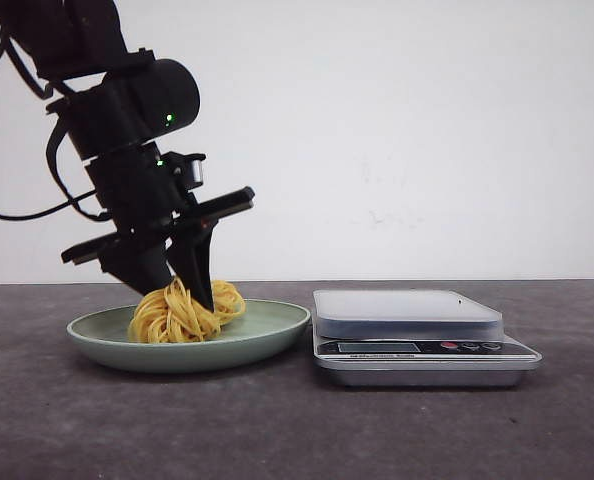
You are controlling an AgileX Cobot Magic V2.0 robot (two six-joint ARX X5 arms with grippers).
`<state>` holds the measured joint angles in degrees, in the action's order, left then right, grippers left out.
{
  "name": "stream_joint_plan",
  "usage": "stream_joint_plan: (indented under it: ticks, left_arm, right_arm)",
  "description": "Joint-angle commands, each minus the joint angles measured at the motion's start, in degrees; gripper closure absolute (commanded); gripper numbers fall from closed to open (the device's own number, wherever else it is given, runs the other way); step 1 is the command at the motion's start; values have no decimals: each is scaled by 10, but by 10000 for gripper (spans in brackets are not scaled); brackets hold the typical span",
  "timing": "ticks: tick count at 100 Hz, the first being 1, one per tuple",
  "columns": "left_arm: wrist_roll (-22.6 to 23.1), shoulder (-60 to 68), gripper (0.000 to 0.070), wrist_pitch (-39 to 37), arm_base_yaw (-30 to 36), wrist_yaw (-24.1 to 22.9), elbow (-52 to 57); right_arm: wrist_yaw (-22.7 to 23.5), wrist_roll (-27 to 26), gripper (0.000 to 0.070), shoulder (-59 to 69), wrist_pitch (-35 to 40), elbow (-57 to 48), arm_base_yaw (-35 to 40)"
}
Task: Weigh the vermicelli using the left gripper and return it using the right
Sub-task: 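Lower the left gripper onto the vermicelli bundle and close on it, then lift the vermicelli with the left gripper and set it on the scale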
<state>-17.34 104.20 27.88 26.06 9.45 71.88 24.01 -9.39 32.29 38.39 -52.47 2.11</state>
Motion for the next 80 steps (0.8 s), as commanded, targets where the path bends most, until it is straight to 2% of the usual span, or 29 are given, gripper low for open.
stream_joint_plan:
  ticks: [1,19,30,38,61,80]
  left_arm:
    - [8,-13,689,-5,7,16,33]
    - [-5,-49,689,0,27,78,92]
    - [-43,-54,689,-9,45,143,123]
    - [-79,-54,689,-45,62,171,129]
    - [-143,-39,689,-127,111,166,129]
    - [-179,-3,689,-160,133,143,129]
  right_arm:
    - [-1,4,137,2,-4,-9,1]
    - [-1,5,137,2,-2,-9,1]
    - [-1,4,137,2,-2,-9,1]
    - [-1,4,137,2,-2,-9,1]
    - [0,4,137,2,-2,-9,1]
    - [0,4,137,2,-2,-9,1]
